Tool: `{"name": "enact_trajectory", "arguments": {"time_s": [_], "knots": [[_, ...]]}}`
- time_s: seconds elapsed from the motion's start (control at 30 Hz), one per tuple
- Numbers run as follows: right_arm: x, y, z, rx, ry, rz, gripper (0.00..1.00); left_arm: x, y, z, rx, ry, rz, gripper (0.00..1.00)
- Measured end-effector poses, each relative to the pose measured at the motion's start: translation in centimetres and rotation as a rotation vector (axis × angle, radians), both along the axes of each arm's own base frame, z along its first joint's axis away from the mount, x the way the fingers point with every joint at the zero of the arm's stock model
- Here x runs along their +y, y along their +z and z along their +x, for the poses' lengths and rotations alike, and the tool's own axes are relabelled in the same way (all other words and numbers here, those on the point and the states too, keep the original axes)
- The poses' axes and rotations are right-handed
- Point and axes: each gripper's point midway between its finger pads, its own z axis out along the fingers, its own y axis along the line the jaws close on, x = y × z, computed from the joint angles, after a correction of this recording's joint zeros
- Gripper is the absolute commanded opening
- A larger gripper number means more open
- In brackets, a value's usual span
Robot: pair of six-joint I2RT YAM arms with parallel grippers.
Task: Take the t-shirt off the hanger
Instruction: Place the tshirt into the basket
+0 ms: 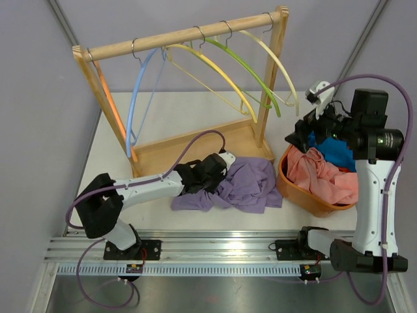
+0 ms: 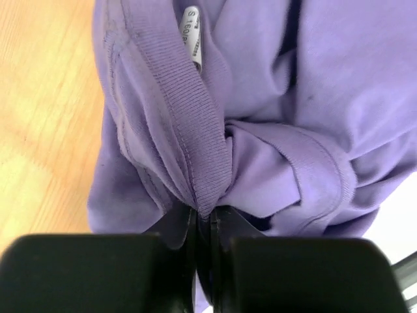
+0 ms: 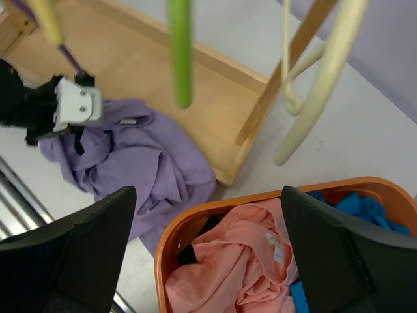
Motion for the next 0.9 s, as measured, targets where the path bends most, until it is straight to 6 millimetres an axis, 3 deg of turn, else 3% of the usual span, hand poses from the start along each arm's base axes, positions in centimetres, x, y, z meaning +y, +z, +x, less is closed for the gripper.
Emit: {"name": "enact_trajectory", "arguments": {"time_s": [0.07,0.17,0.33,0.43,0.53,0.77,0.87,0.9], "knots": [[0.6,-1.1,-1.7,0.001,0.070,-0.017,0.99,-0.1,0.9,-0.4,-0.020,-0.019,-0.023,0.00],[2.1,-3.4,-5.1,-0.024,0.259,-0.056,0.99,-0.3,4.0,-1.3,-0.066,-0.057,-0.106,0.00],[4.5,-7.4,-8.8,-0.114,0.529,-0.037,1.00,-2.1,13.7,-4.2,-0.158,-0.214,-0.405,0.00],[5.9,-9.0,-10.9,-0.071,0.585,0.065,0.99,-3.5,19.4,-6.3,-0.191,-0.327,-0.550,0.00],[7.5,-8.7,-12.3,-0.047,0.618,0.149,0.99,-4.9,23.9,-7.5,-0.211,-0.409,-0.646,0.00],[12.9,-5.3,-15.7,-0.007,0.851,0.287,0.99,-8.6,33.8,-8.3,-0.295,-0.529,-0.824,0.00],[14.1,-3.6,-15.6,-0.002,0.867,0.337,0.76,-10.3,36.5,-8.4,-0.321,-0.564,-0.879,0.00],[14.3,-3.0,-15.4,0.001,0.859,0.354,0.47,-10.7,37.1,-8.4,-0.324,-0.571,-0.895,0.00]]}}
